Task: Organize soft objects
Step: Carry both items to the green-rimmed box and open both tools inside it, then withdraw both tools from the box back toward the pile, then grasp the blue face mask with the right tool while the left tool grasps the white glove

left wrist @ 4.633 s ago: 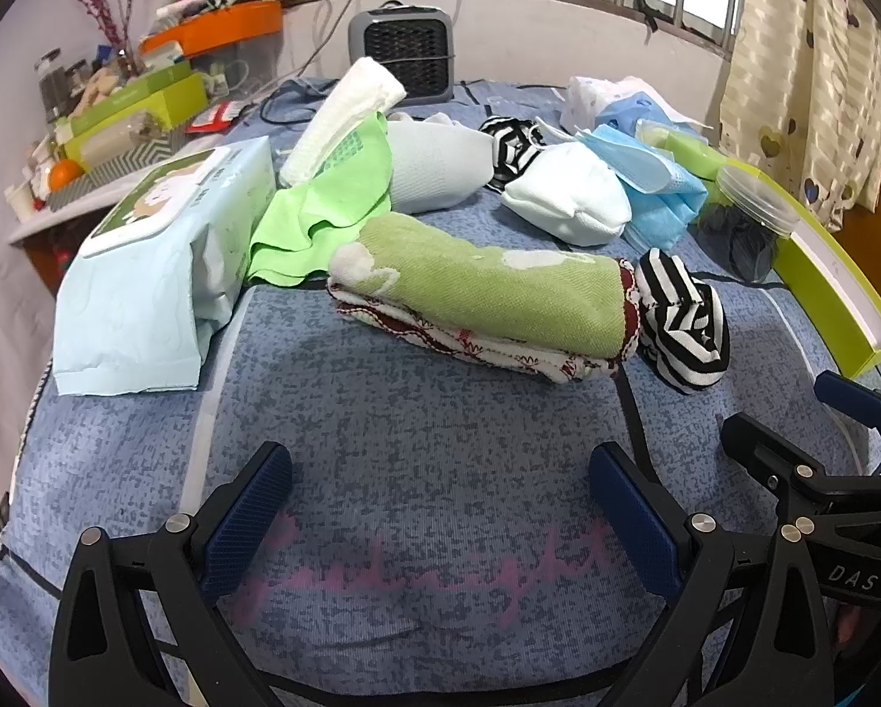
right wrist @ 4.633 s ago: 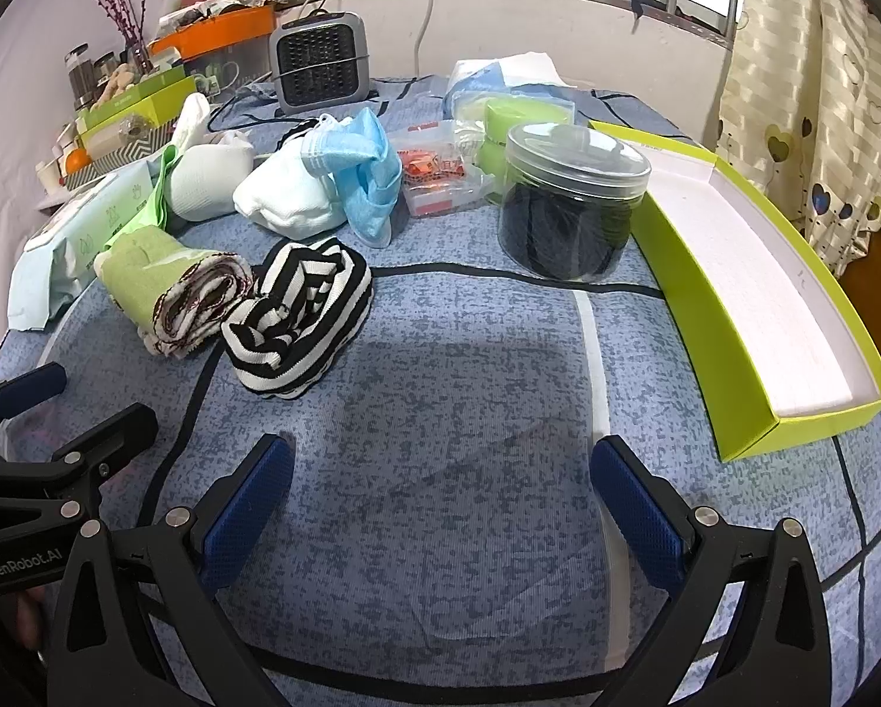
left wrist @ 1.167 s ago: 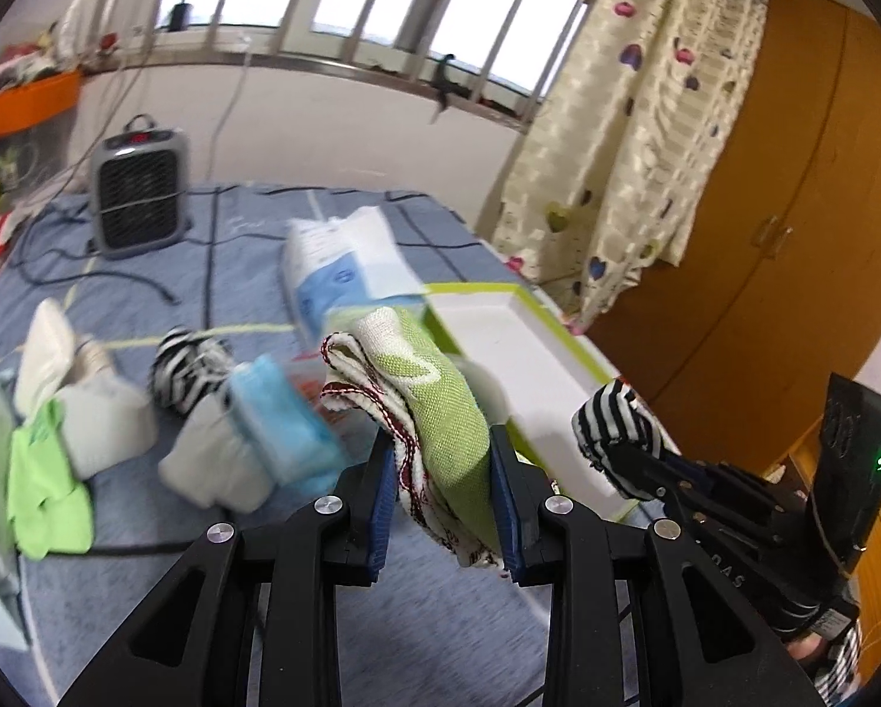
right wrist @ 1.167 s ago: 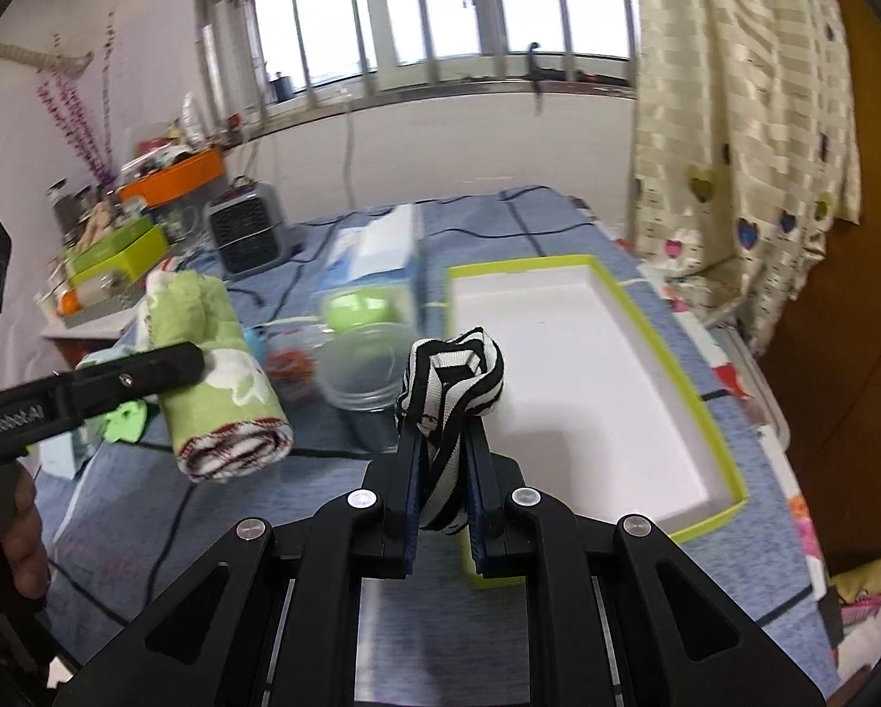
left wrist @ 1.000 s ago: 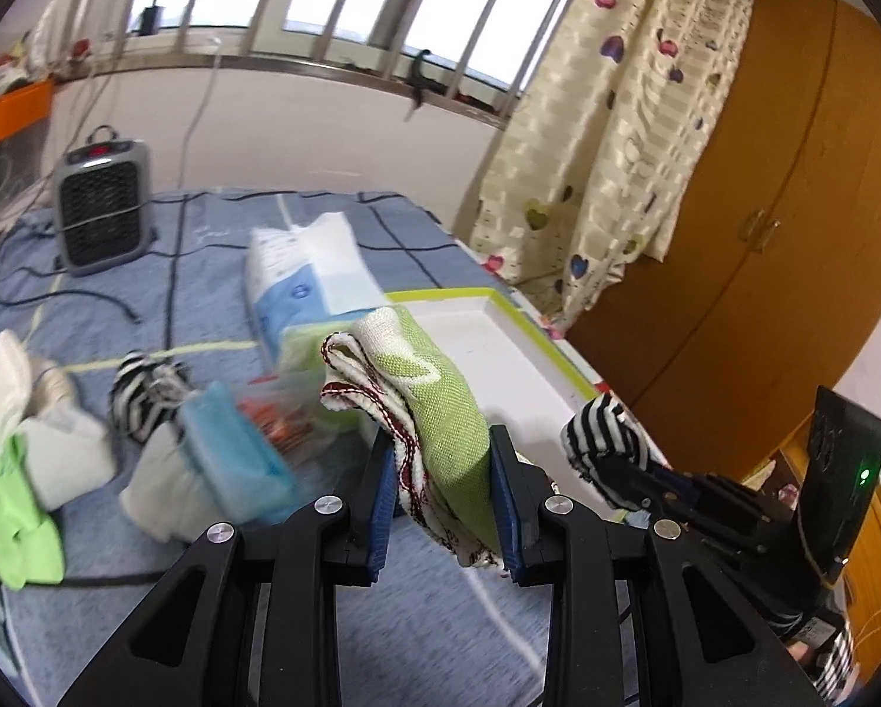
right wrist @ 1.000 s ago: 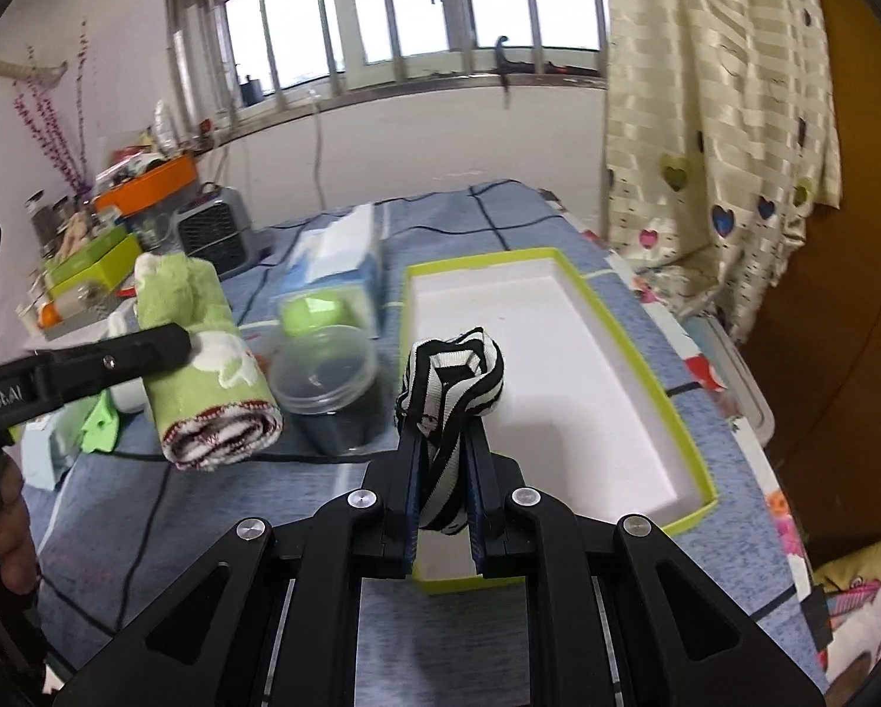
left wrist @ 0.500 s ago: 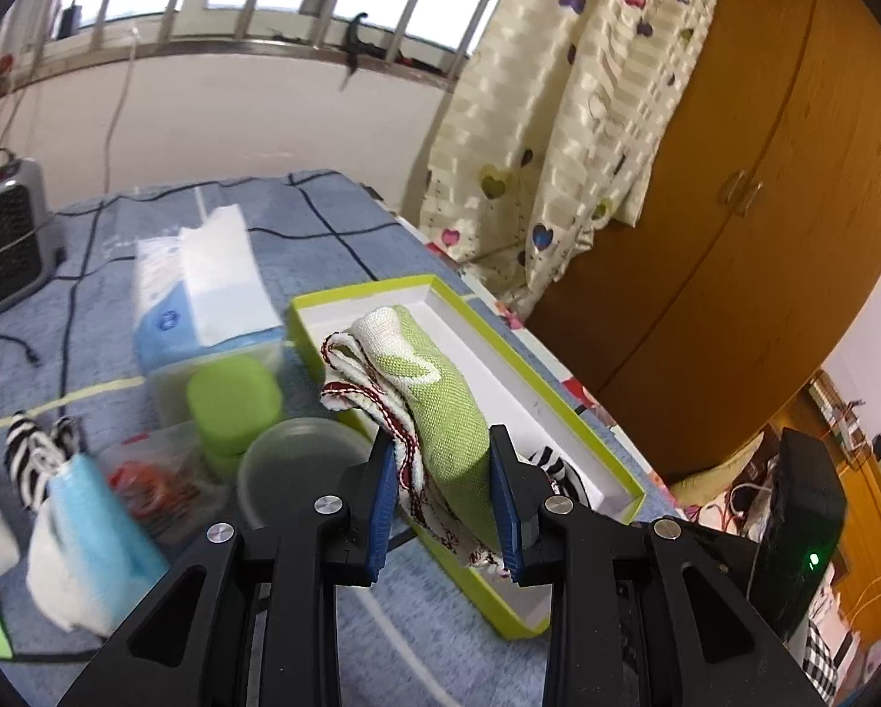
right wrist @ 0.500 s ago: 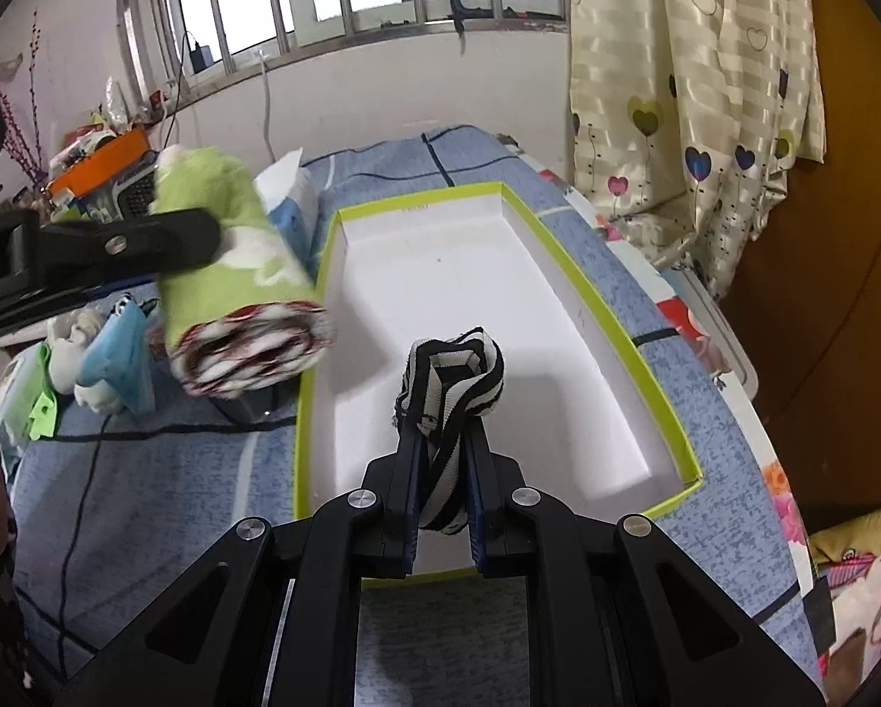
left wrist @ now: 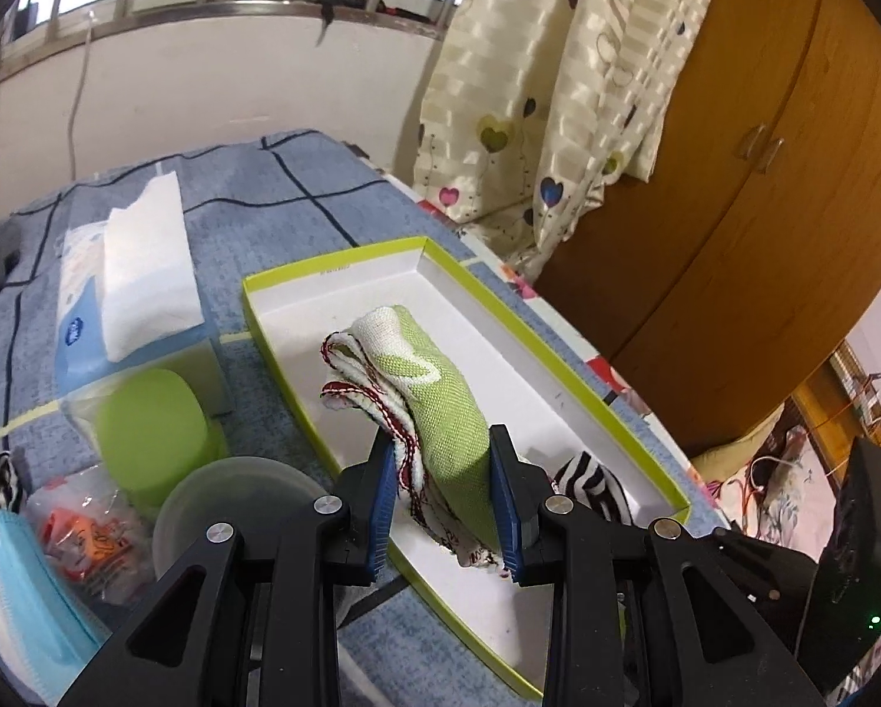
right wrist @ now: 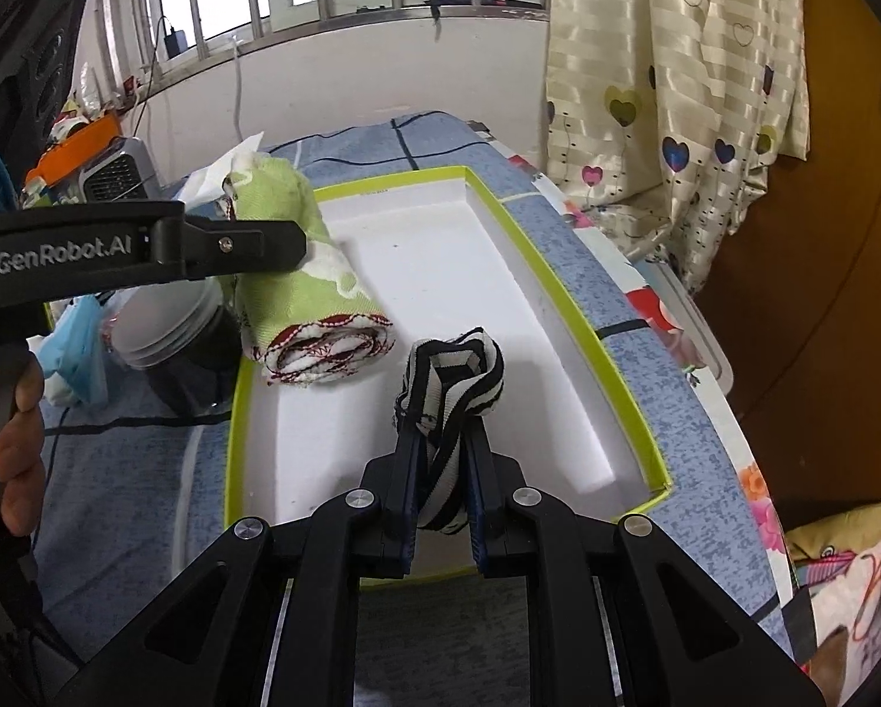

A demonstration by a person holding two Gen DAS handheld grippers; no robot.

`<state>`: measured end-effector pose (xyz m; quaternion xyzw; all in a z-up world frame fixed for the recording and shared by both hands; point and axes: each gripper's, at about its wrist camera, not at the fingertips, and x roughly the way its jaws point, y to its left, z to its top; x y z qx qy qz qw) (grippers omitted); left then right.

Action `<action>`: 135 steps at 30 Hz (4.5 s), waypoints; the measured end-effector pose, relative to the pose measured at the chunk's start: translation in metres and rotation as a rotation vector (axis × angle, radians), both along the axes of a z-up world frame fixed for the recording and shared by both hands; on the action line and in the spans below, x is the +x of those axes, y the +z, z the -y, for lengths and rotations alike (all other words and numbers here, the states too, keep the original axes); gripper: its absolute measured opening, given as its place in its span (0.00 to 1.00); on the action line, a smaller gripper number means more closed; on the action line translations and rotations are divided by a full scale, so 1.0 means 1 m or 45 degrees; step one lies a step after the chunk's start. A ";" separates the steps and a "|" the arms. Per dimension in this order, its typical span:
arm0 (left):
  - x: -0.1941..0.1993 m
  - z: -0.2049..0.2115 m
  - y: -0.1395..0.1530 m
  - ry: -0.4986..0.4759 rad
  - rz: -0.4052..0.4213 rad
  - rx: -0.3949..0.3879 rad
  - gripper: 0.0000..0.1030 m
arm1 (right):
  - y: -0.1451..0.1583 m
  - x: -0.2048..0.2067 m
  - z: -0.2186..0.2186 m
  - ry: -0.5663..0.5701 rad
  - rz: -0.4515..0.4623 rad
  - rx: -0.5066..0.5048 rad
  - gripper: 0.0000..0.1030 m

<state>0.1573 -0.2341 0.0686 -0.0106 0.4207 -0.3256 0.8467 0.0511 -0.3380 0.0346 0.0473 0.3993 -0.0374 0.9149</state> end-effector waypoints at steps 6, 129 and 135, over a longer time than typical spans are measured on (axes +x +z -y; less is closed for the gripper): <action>0.005 0.002 -0.009 0.008 -0.028 0.024 0.28 | -0.003 0.002 0.000 -0.009 -0.007 -0.001 0.19; -0.073 -0.247 -0.026 0.553 0.020 0.064 0.59 | 0.008 0.065 -0.185 0.564 0.045 0.258 0.19; -0.065 -0.241 -0.027 0.525 -0.003 0.034 0.59 | 0.010 0.057 -0.177 0.562 0.068 0.286 0.18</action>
